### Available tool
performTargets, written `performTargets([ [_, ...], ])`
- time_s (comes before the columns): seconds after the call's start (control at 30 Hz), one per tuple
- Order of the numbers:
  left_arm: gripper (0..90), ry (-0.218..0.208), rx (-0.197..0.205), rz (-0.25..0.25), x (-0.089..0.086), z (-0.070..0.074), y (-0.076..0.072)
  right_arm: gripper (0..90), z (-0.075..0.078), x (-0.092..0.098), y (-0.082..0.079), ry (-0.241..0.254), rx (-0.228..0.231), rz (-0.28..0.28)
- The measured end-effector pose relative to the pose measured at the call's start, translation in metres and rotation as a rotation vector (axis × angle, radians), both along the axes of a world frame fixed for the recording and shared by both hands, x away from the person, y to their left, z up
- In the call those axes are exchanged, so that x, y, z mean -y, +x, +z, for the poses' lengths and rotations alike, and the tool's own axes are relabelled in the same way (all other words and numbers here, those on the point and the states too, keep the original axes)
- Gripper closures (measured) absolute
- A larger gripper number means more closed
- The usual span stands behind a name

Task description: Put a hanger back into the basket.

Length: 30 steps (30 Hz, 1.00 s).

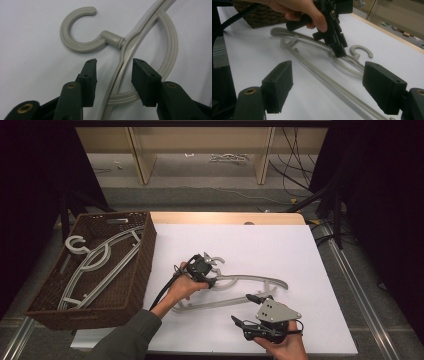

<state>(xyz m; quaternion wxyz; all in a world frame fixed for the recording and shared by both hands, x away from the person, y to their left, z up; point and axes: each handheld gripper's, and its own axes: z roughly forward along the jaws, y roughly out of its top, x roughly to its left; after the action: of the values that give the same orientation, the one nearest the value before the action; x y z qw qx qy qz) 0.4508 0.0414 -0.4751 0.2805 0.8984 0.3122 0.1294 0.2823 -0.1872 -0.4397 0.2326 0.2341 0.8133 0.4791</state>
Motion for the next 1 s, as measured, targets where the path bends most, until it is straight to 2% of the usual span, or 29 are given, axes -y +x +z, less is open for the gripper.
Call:
performTargets([
  [0.2, 57.7, -0.003, -0.017, 0.002, 0.001, -0.002, 0.002, 25.5, 0.0, 0.0, 0.0, -0.002, 0.003, 0.003],
  [0.3, 63.5, -0.015, -0.031, -0.008, 0.002, -0.002, 0.002, 25.6, 0.0, -0.001, 0.0, -0.007, 0.005, 0.006],
  [0.37, 71.3, 0.001, -0.025, -0.033, 0.003, -0.001, 0.0, 25.6, 0.0, -0.001, 0.0, -0.008, 0.005, 0.007],
  [0.5, 73.7, 0.014, -0.024, -0.049, 0.005, 0.0, -0.001, 25.7, 0.0, -0.001, 0.0, -0.008, 0.003, 0.007],
  [0.6, 76.6, 0.002, -0.045, -0.074, 0.002, 0.003, -0.001, 25.7, 0.0, -0.001, 0.0, -0.009, 0.003, 0.007],
  [0.7, 81.4, -0.007, -0.034, -0.109, 0.0, 0.01, -0.006, 25.7, -0.001, -0.001, 0.0, -0.007, 0.004, 0.003],
  [0.73, 82.4, -0.027, -0.036, -0.097, 0.0, 0.011, -0.007, 25.7, -0.001, -0.001, 0.0, -0.008, 0.007, 0.004],
  [0.77, 82.5, -0.019, -0.037, -0.116, -0.001, 0.015, -0.008, 25.7, 0.0, 0.0, 0.0, -0.018, -0.005, 0.011],
  [0.83, 82.5, -0.066, -0.029, -0.102, -0.001, 0.017, -0.012, 25.7, -0.001, -0.001, 0.0, -0.013, 0.003, 0.009],
  [0.87, 82.6, -0.048, -0.029, -0.128, -0.003, 0.02, -0.012, 25.7, -0.001, -0.002, 0.0, -0.015, 0.005, 0.011],
  [0.9, 82.6, -0.079, -0.018, -0.109, -0.002, 0.02, -0.015, 25.7, -0.001, -0.002, 0.0, -0.018, 0.006, 0.011],
  [1.0, 82.6, -0.056, -0.013, -0.141, -0.006, 0.023, -0.019, 25.7, -0.001, -0.002, 0.0, -0.018, 0.004, 0.011],
])
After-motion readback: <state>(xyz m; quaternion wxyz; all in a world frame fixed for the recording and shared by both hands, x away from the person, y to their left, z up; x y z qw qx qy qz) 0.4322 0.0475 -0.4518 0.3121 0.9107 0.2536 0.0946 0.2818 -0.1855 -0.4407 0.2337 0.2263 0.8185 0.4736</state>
